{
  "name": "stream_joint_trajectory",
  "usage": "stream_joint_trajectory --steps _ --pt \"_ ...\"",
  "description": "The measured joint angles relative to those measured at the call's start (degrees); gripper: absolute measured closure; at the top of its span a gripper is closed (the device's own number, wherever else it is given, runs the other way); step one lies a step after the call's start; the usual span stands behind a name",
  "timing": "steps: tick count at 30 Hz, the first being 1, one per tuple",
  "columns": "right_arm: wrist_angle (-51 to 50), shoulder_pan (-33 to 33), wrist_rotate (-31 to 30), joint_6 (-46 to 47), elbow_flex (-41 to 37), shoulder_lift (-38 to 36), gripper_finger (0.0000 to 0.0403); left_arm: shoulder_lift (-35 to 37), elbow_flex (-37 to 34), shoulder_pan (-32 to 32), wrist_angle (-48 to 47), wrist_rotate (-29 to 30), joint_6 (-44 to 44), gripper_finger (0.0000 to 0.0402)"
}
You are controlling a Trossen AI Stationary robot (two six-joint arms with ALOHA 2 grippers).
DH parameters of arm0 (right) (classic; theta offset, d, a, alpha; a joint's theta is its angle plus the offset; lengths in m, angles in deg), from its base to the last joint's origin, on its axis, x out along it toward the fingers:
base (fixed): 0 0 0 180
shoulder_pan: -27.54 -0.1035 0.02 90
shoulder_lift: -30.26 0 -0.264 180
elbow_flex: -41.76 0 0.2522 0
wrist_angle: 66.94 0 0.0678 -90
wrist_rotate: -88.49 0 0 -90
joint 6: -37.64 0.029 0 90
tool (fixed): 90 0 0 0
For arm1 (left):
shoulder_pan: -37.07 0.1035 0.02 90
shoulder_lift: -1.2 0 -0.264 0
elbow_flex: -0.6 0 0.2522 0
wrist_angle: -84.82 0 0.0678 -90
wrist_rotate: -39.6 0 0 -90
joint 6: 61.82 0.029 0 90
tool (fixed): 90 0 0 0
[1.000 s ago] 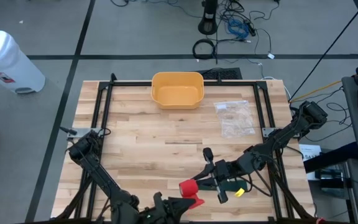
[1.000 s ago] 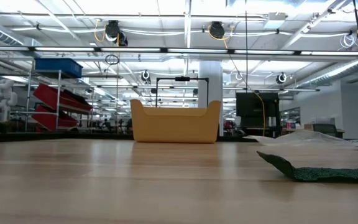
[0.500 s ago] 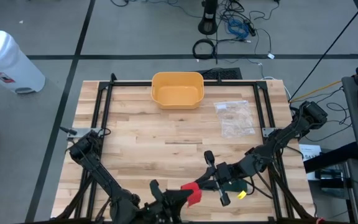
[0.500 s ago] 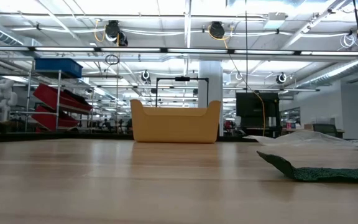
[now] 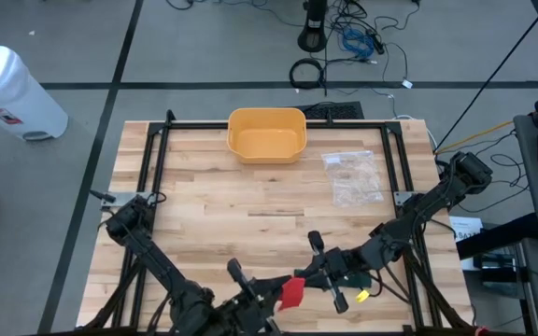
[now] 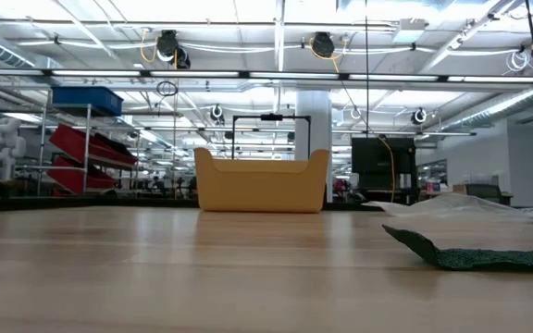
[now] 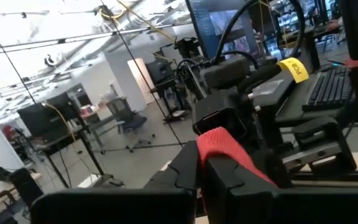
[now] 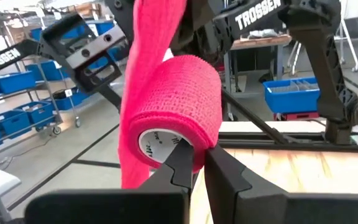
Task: Roll bandage
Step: Roll the red bandage
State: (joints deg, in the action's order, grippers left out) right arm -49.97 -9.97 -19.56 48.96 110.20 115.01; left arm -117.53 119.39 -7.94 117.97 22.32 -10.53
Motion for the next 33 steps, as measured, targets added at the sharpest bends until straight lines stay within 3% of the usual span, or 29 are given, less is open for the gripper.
stream_joint_trajectory --steps 6,11,15,21,33 --pt "0.86 -1.27 0.4 -1.63 0.0 0.09 0.0385 0.0 0.0 -1.67 -0.02 5.34 -1.32 0.0315" --pt "0.85 -1.27 0.4 -1.67 0.0 0.09 0.0385 0.0 0.0 -2.28 0.01 6.34 -4.58 0.0281" --pt "-0.57 -1.27 0.4 -1.62 0.0 0.09 0.0385 0.0 0.0 -2.26 0.27 7.75 -8.72 0.0276" --pt "-3.37 -1.27 0.51 -0.1 -0.02 0.09 0.0385 0.07 0.02 -2.26 -3.97 5.42 -14.83 0.0276" --pt "-3.12 -3.14 0.44 0.18 -0.02 0.26 0.0385 0.09 0.02 0.1 -4.62 7.22 -17.89 0.0275"
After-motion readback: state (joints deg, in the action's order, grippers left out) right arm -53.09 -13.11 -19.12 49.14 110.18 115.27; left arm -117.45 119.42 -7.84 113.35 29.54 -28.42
